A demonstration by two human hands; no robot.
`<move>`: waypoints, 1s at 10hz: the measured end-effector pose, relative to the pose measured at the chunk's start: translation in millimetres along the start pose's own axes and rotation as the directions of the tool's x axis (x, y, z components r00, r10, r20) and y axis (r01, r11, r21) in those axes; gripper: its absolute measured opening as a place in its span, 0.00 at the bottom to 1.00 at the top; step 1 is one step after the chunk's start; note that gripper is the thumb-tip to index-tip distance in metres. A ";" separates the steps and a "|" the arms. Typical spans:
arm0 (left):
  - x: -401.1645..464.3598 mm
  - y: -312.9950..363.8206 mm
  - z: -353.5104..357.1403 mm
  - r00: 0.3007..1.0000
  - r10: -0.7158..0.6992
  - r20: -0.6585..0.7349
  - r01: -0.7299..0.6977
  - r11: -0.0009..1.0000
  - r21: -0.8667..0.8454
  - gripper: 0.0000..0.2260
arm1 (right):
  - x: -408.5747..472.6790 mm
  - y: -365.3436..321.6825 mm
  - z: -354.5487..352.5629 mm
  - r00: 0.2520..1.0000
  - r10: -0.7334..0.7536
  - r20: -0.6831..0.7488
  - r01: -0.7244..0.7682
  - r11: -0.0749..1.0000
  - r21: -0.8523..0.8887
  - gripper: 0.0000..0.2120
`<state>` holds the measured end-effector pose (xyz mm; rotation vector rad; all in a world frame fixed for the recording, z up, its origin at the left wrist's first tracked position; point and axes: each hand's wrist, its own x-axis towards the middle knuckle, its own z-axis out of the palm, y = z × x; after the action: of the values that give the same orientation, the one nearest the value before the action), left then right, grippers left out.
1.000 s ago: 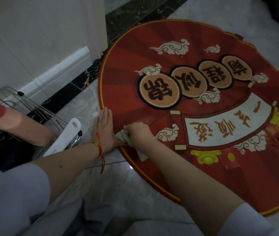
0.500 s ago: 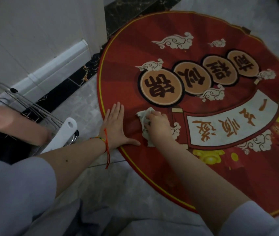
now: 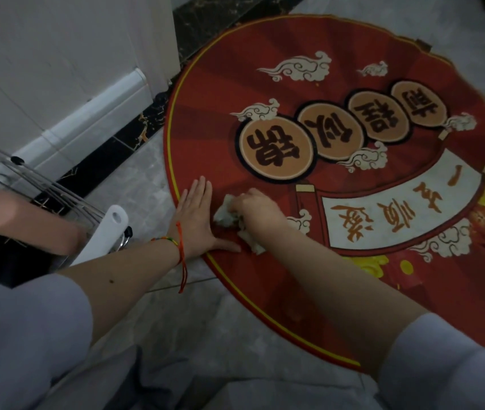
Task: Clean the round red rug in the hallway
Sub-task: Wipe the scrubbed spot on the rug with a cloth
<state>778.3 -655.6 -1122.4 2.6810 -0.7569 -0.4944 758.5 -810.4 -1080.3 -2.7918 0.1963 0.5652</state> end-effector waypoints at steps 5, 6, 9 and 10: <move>-1.9 1.4 -1.8 1.000 -0.001 -0.003 0.001 1.000 0.000 0.69 | 5.0 30.0 -11.1 0.987 0.016 -0.158 -0.023 0.999 -0.044 0.14; -1.7 0.7 -1.8 1.000 0.000 0.001 0.000 1.000 -0.007 0.69 | 4.5 38.7 -5.5 0.981 0.059 -0.186 -0.080 0.991 -0.110 0.13; 0.5 -2.2 -1.3 1.000 0.007 0.026 -0.007 1.000 0.005 0.70 | -2.2 35.8 -1.6 0.994 -0.100 -0.053 0.090 0.984 -0.155 0.16; 0.3 -2.0 -0.4 1.000 0.000 0.026 0.000 1.000 -0.005 0.70 | 7.2 56.9 -1.4 0.971 0.110 -0.214 -0.145 0.977 -0.155 0.10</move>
<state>779.6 -654.0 -1123.0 2.6754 -0.7618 -0.5307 754.9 -865.4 -1096.2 -3.0200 0.3907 0.3349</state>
